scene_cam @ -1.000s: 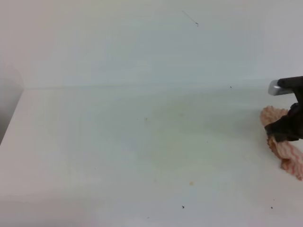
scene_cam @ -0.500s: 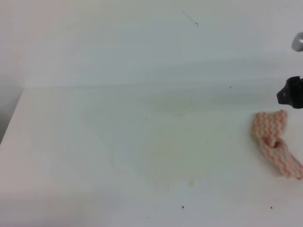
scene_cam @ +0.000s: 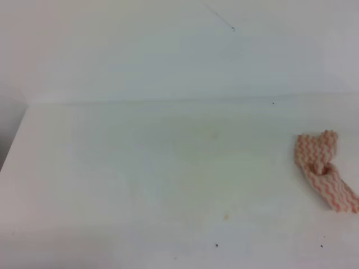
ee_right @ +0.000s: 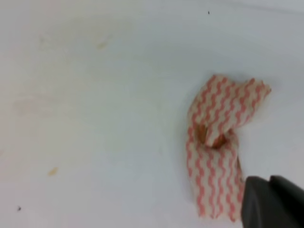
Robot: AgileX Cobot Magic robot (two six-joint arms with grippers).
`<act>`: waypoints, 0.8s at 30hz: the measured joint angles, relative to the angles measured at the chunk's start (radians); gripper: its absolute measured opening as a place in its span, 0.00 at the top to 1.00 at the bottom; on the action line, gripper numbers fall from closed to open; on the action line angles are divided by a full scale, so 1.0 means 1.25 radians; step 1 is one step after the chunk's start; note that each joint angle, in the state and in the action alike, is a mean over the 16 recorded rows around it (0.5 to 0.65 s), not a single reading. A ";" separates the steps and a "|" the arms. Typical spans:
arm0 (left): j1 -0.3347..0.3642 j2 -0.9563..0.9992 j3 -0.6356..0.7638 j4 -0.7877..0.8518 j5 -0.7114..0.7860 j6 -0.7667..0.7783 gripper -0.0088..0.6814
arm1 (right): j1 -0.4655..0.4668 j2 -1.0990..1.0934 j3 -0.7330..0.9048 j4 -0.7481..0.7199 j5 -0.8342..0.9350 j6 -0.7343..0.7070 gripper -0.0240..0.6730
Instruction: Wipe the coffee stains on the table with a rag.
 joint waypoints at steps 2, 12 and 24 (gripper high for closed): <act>0.000 0.000 0.000 0.000 0.000 0.000 0.99 | 0.000 -0.030 0.017 0.000 0.009 0.002 0.93; 0.000 -0.001 0.004 0.000 -0.001 0.000 0.99 | 0.000 -0.082 0.044 0.000 0.050 0.007 0.96; -0.001 0.011 -0.019 0.000 0.007 0.001 0.99 | -0.017 -0.250 0.194 0.010 -0.154 -0.005 0.97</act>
